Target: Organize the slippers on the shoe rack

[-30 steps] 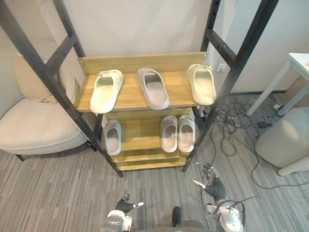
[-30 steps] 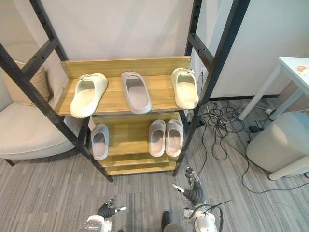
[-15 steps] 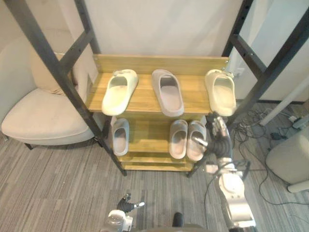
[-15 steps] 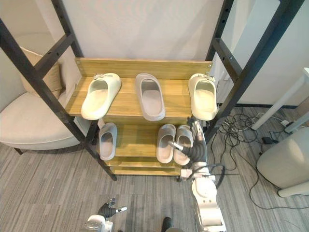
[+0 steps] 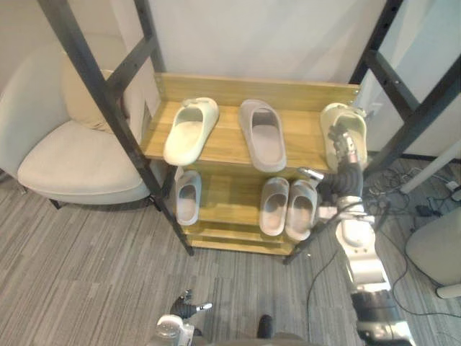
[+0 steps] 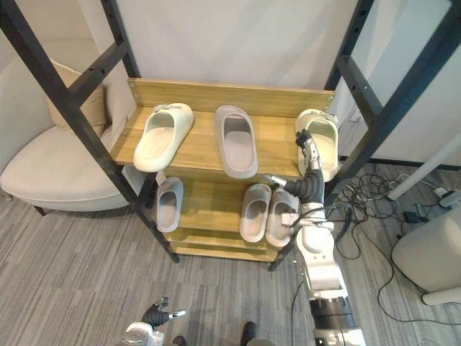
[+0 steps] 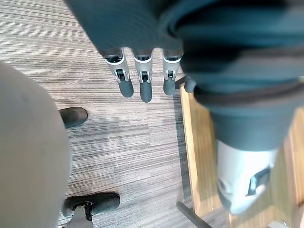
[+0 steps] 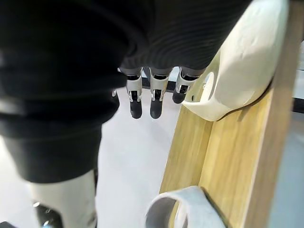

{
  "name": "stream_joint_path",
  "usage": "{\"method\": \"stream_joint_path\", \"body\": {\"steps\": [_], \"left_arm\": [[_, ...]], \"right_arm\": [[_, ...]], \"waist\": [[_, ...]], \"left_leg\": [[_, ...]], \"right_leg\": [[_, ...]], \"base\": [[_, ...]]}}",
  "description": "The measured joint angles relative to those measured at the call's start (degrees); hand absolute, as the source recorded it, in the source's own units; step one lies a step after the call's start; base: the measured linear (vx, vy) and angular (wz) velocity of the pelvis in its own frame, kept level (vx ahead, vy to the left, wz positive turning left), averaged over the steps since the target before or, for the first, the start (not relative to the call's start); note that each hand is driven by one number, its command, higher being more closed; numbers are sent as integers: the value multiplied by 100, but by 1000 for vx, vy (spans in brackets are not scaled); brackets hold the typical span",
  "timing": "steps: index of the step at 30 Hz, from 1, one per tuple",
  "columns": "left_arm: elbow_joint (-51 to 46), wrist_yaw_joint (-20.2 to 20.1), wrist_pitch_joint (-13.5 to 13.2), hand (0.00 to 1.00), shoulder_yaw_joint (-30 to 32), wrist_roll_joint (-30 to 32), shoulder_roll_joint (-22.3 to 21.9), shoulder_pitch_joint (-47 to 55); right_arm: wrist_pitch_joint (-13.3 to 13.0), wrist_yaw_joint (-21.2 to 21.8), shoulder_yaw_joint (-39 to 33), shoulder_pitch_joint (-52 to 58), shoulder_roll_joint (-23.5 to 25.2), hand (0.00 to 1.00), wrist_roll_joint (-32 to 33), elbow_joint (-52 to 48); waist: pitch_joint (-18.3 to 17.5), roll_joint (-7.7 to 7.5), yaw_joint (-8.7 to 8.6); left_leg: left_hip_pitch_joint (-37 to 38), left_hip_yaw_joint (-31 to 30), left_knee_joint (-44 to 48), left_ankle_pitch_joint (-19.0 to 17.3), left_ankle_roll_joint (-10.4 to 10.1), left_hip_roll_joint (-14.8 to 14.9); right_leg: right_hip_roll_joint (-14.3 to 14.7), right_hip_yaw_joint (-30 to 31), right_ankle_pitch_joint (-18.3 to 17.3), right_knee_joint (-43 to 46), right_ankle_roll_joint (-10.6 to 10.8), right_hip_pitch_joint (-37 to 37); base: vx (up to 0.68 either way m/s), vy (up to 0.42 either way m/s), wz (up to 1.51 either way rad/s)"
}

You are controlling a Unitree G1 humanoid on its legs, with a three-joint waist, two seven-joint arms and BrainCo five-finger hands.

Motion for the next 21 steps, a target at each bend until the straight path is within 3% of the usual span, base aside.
{"method": "stream_joint_path", "body": {"steps": [13,21], "left_arm": [[-169,-80,-38,0,6,-8,111,16],[-252,-75,-124,0,3,-22,176,-3]], "right_arm": [[37,-39,24,-2034,-836,0,731,2014],[59,28,309,-2974,-839,0,873,2925]], "waist": [[127,-189,41],[261,-281,111]], "left_leg": [[-191,-272,-55,135,54,-107],[-242,-305,-87,162,69,-126]], "right_leg": [[-110,-219,8,0,-5,-107],[-129,-248,10,0,-8,-154]], "base": [[0,11,10],[-1,1,1]]}}
